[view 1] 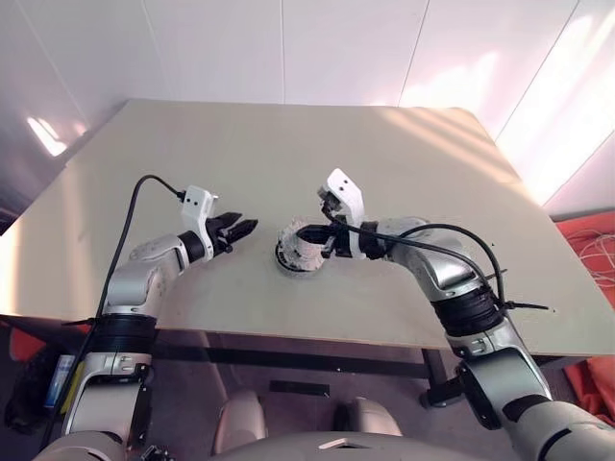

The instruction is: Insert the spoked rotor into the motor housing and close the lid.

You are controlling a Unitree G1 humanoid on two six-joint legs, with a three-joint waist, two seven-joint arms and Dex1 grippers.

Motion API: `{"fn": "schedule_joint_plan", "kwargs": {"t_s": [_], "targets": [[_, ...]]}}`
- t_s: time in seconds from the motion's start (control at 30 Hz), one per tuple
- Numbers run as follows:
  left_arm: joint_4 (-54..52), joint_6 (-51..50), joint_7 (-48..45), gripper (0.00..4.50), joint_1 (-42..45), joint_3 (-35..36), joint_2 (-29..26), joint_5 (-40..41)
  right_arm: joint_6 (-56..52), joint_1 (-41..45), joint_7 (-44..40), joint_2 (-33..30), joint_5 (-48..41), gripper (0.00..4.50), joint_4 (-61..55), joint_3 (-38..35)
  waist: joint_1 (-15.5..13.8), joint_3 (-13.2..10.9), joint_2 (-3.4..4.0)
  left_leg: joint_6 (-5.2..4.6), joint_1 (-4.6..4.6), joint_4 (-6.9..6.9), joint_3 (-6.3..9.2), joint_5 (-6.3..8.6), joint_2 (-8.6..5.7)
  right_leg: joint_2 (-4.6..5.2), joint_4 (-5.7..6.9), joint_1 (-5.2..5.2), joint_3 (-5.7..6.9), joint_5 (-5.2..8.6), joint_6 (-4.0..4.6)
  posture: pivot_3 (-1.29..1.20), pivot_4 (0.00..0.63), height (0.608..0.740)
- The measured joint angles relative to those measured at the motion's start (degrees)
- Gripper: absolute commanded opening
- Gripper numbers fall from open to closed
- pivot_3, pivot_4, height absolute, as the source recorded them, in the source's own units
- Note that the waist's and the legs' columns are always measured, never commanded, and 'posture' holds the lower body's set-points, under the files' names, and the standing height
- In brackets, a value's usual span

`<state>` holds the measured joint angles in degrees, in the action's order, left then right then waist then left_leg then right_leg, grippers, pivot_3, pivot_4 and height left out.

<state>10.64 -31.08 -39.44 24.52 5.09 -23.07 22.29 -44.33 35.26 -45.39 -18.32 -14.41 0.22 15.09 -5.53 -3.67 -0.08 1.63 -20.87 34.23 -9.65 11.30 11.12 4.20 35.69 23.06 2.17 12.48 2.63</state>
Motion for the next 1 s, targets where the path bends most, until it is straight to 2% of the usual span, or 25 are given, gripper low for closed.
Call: {"fn": "schedule_joint_plan", "kwargs": {"t_s": [0.53,0.77,1.0], "targets": [[-1.91,-0.47,0.85,2.66,-0.65,0.96,-1.36,0.3,8.12,-0.18,1.39,4.38,3.09,0.02,9.74,0.89,0.07,0.0,0.0,0.0,0.0,-0.03,0.0,0.0,0.01,0.0,0.0,0.01,0.0,0.0,0.0,0.0,0.0,0.74],[-2.56,-1.62,0.97,2.66,-0.74,1.76,-1.86,0.38,16.21,-0.01,2.39,7.2,4.78,0.02,18.03,0.53,0.14,0.01,-0.02,0.0,0.06,-0.03,0.0,0.0,0.01,0.0,0.0,-0.03,0.0,0.0,0.0,0.0,0.0,0.74],[-2.76,-2.04,0.97,2.66,-0.73,1.75,-1.91,0.37,21.55,-0.23,3.02,7.47,5.26,0.02,20.75,-1.03,0.11,0.01,-0.02,0.01,0.13,-0.03,0.0,0.0,0.01,0.0,0.0,-0.11,-0.01,0.0,-0.01,0.0,0.0,0.74]]}}
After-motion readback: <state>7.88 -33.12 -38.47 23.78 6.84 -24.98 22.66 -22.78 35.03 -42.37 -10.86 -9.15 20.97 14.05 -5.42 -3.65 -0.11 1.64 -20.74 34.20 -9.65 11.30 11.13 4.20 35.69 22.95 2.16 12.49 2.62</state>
